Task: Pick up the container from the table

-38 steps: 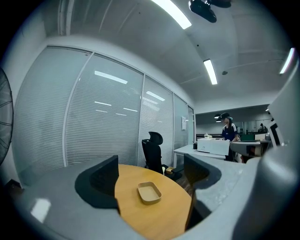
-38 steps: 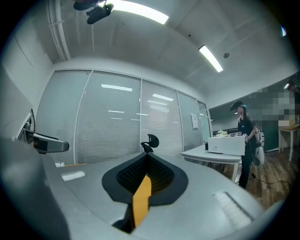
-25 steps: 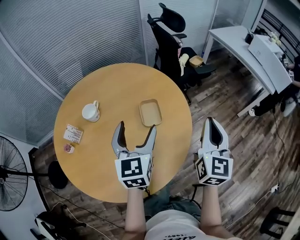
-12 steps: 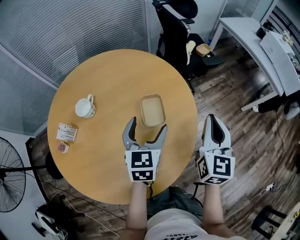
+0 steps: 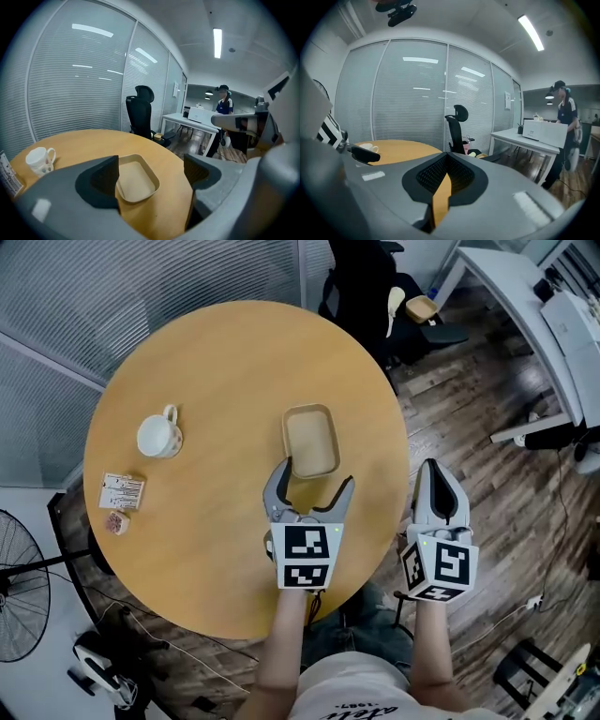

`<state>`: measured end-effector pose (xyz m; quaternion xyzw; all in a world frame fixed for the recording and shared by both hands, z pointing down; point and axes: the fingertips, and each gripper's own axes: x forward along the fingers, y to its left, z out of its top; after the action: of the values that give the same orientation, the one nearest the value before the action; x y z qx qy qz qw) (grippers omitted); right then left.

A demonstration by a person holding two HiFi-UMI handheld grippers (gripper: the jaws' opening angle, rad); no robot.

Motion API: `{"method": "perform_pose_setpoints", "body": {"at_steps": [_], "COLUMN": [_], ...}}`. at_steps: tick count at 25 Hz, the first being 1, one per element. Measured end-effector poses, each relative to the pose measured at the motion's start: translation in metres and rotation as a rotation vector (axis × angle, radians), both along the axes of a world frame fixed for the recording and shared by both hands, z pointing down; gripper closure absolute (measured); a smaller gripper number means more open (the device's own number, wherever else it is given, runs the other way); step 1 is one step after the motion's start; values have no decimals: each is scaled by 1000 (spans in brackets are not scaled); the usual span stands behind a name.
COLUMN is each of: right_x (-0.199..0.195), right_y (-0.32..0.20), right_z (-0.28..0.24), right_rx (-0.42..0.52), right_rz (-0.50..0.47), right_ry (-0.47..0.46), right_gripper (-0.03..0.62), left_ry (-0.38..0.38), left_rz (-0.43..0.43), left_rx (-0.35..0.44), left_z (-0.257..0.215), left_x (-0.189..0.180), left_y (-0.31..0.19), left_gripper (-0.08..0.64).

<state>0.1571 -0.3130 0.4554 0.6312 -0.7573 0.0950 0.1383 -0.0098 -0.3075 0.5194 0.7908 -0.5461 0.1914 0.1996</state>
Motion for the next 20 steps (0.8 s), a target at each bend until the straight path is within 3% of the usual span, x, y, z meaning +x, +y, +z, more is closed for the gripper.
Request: {"method": "perform_pose_setpoints", "body": {"at_steps": [5, 11, 20], "right_x": [3, 9, 28], "right_y": [-3, -8, -20], "right_z": [16, 35, 59], "right_rx": [-34, -80, -136], "right_rz": [-1, -19, -17], "right_ry": [9, 19, 24], "right_gripper": [563, 563, 563], "left_ry": [-38, -33, -69], "left_rz": [29, 40, 16], "left_rx": [-65, -159, -319], "left_z": [20, 50, 104], "left_x": [12, 30, 49], "left_y": [-6, -11, -14], "left_gripper": [134, 147, 149]}}
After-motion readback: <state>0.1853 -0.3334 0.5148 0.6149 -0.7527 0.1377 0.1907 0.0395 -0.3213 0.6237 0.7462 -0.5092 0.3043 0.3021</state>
